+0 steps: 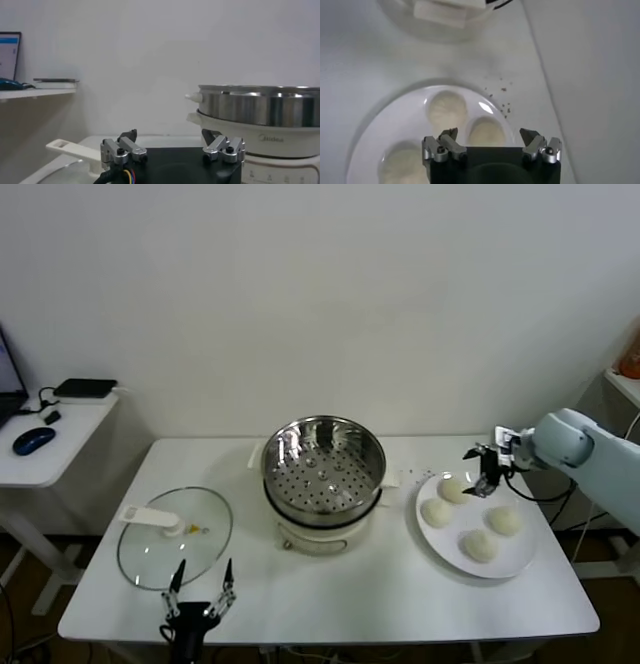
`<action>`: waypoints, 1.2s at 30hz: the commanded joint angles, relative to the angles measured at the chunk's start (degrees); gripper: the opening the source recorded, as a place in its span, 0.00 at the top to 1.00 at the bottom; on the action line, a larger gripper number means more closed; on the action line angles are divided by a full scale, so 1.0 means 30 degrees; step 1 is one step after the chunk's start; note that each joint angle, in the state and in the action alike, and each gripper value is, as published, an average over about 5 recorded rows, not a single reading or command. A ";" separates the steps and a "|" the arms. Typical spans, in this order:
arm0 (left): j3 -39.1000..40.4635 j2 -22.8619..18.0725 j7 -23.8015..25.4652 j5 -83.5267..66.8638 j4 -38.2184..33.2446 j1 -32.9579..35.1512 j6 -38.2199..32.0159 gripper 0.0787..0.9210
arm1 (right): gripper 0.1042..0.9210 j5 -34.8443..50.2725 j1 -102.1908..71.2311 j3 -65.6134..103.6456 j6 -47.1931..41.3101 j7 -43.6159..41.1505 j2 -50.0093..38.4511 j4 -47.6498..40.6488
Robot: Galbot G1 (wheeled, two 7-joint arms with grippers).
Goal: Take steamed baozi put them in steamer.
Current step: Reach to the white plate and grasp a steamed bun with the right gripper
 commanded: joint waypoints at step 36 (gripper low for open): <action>-0.0562 0.0045 0.0297 0.0619 0.1203 -0.0184 -0.0286 0.12 | 0.12 -0.4348 -0.1136 -0.0226 0.3935 -0.2004 0.7712 -1.1794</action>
